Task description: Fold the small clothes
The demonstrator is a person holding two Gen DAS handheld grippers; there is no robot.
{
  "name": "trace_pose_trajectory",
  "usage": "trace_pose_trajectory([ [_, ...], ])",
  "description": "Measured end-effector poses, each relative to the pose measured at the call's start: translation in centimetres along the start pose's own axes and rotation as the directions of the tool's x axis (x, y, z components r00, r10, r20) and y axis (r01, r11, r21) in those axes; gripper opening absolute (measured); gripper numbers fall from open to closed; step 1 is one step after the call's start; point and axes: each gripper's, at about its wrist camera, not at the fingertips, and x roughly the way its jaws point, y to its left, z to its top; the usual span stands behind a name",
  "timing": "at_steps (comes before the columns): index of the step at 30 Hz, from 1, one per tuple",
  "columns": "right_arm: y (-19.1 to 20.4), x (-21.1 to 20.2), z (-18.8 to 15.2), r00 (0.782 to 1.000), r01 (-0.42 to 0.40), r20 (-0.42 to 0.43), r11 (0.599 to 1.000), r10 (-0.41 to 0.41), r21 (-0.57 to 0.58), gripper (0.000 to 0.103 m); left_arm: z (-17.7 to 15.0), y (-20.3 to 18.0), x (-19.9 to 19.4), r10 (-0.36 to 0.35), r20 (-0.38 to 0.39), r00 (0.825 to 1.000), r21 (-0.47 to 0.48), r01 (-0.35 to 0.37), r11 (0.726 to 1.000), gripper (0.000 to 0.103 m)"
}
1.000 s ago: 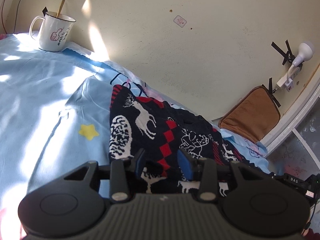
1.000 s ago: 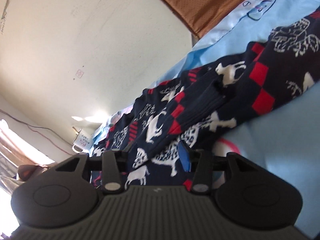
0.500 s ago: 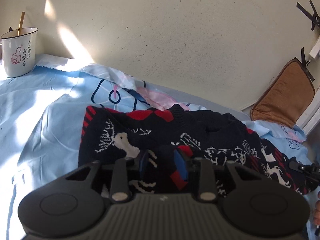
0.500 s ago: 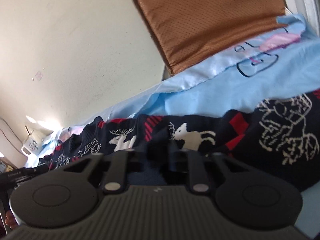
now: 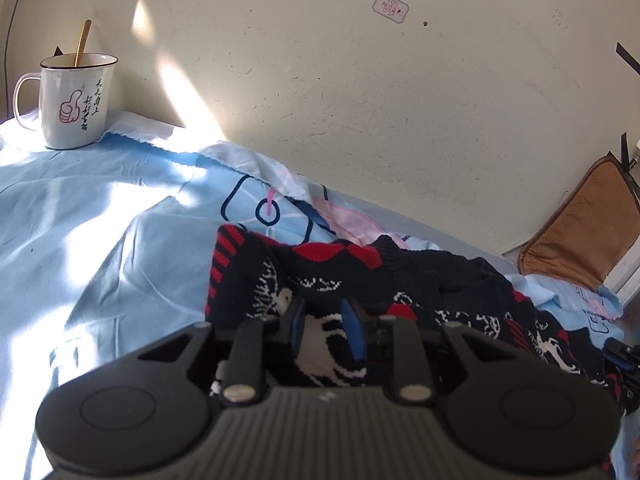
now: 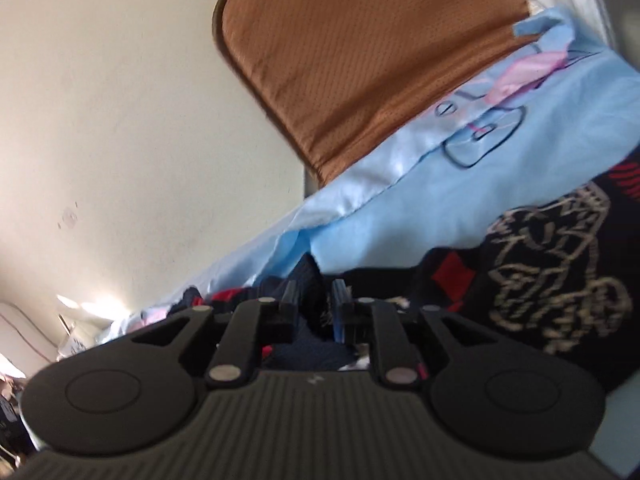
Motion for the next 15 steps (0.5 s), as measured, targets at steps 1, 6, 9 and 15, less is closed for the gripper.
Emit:
trace_pose_trajectory([
  [1, -1.0, -2.0, 0.5, 0.999, 0.018, 0.049, 1.000, -0.019, 0.020, 0.020, 0.0, 0.0, -0.2, -0.002, 0.011, 1.000, 0.001, 0.002, 1.000, 0.023],
  [6, -7.2, -10.9, 1.6, 0.964, 0.110, 0.221, 0.979, -0.146, 0.170, 0.021, -0.6, -1.1, -2.5, -0.083, 0.109, 0.991, 0.079, 0.074, 0.994, 0.030],
  [9, -10.7, -13.5, 1.6, 0.949, 0.161, 0.220, 0.948, -0.225, 0.275, 0.021, -1.3, -3.1, -3.1, -0.151, 0.118, 0.981, 0.190, 0.127, 0.974, 0.036],
  [15, -14.2, -12.9, 1.0, 0.957, 0.132, 0.188, 0.907, -0.222, 0.399, 0.031, -2.5, -5.5, -2.6, -0.105, 0.112, 0.988, 0.330, 0.063, 0.942, 0.036],
])
